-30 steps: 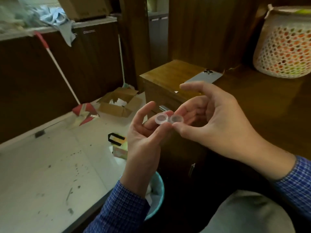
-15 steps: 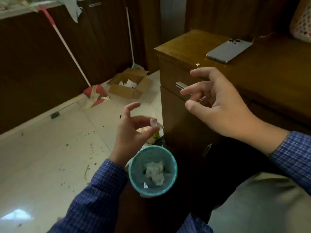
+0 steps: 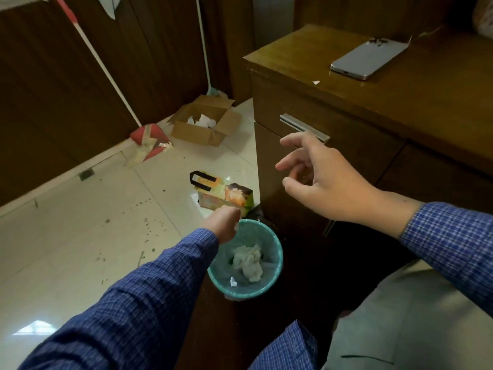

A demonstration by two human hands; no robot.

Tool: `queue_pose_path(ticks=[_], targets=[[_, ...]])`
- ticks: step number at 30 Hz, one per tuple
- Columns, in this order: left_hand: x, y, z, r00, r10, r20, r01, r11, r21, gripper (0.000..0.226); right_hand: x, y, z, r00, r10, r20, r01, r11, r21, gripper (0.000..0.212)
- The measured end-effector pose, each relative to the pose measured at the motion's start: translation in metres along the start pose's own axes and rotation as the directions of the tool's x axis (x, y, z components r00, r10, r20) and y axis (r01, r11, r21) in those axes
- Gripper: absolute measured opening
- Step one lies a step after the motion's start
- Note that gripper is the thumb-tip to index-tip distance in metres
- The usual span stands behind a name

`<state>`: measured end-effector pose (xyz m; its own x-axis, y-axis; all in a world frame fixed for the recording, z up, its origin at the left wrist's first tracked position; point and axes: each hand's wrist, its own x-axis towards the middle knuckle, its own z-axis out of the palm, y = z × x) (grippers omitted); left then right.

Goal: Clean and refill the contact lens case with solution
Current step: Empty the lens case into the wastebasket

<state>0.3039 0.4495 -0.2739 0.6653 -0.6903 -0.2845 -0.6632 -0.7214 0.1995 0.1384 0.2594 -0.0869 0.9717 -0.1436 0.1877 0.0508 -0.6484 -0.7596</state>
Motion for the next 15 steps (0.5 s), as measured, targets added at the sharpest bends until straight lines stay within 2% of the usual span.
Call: queue_pose_path(ticks=[4,7,11,15], targets=[[0.008,0.009,-0.017,0.994,0.072,-0.087,-0.065,0.995,0.078,0.012,-0.002,-0.001,-0.006,1.0,0.002,-0.011,-0.002,1.0,-0.003,0.061],[0.012,0.012,-0.029,0.983,0.083,-0.165,-0.072,0.995,0.071,0.014,-0.003,-0.003,-0.008,1.0,-0.001,-0.022,0.001,1.0,0.014,0.061],[0.007,0.007,-0.017,1.0,-0.007,-0.02,0.01,0.992,0.129,0.015,-0.005,-0.007,-0.012,1.0,-0.008,-0.009,0.008,1.0,0.013,0.06],[0.005,0.012,-0.019,1.0,-0.016,-0.018,0.018,0.994,0.109,0.018,-0.007,-0.009,-0.019,1.0,-0.022,-0.007,0.022,1.0,0.008,0.06]])
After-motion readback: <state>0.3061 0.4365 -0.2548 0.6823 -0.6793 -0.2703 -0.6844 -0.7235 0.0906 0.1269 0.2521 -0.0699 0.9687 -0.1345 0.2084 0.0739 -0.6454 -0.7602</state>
